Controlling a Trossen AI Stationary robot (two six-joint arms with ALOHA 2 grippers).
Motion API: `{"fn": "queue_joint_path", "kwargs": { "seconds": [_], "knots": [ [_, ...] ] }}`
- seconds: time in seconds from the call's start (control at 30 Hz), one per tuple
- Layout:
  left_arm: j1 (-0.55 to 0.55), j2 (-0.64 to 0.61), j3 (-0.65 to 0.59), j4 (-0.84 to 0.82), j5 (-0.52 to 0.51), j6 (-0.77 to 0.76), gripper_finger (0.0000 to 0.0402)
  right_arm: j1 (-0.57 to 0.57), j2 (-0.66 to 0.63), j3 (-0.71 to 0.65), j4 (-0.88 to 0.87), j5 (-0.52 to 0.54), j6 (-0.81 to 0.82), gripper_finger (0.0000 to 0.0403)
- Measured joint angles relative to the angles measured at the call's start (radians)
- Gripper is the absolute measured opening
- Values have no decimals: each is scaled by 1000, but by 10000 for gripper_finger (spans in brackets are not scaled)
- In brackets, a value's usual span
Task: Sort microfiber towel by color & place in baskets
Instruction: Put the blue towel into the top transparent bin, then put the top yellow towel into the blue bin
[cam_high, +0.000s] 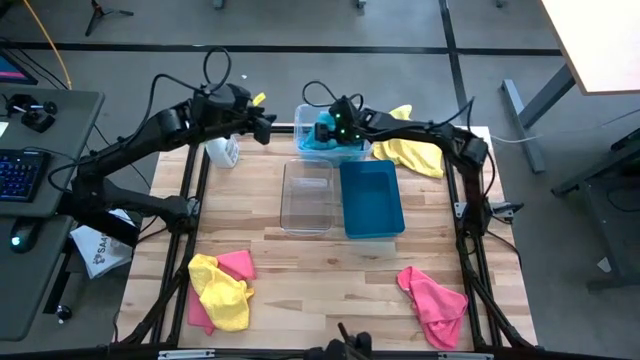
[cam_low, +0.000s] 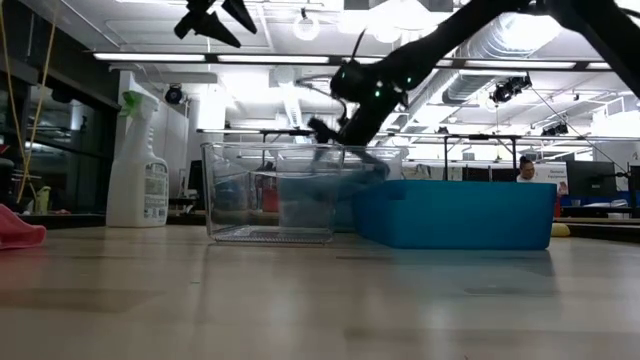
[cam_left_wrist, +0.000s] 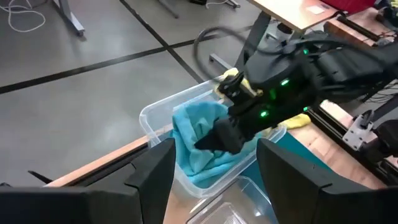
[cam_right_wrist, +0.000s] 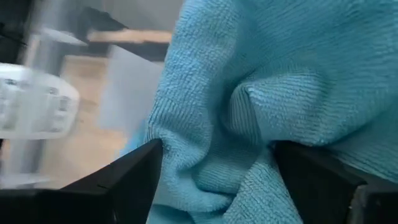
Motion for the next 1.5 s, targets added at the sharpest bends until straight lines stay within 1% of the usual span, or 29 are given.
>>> {"fn": "queue_joint_path", "kwargs": {
  "seconds": [0.17,0.3,0.4,0.5,0.6,0.67,0.73,0.83,0.87,0.93,1.0,1.1,1.23,1.3,1.37,1.43,1.5],
  "knots": [
    [-2,0,0,0,0,43,213,0,32,0,7,-21,34,305],
    [-1,-3,0,1,0,61,213,0,12,0,95,-31,15,305],
    [-1,-11,0,16,3,78,213,-3,-38,0,167,-32,10,304],
    [-1,-26,0,28,4,78,213,-13,-94,0,185,-29,-25,304],
    [-1,-43,0,27,4,79,213,-23,-159,0,184,-33,-107,304],
    [-1,-54,0,22,4,79,213,-29,-210,0,181,-76,-198,304],
    [-4,-66,0,21,4,78,213,-27,-267,0,143,-118,-281,304],
    [-26,-72,0,12,2,79,213,-17,-359,0,6,-121,-383,304],
    [-37,-72,-5,11,2,79,213,-13,-392,0,-56,-102,-423,304],
    [-65,-71,-29,19,-3,80,213,0,-455,0,-192,-29,-490,304],
    [-97,-72,-82,78,-15,79,213,7,-511,-22,-307,55,-543,304],
    [-136,-74,-190,208,-15,69,213,-3,-596,-137,-400,110,-531,304],
    [-168,-73,-310,382,37,25,213,-51,-745,-414,-381,125,-400,304],
    [-176,-73,-335,424,49,-1,213,-87,-817,-566,-346,136,-310,304],
    [-180,-74,-340,446,54,-9,213,-137,-866,-690,-324,134,-208,304],
    [-179,-75,-340,466,53,-8,213,-195,-890,-773,-278,121,-131,304],
    [-174,-75,-340,498,54,-1,213,-258,-882,-822,-232,95,-90,304]
  ]
}}
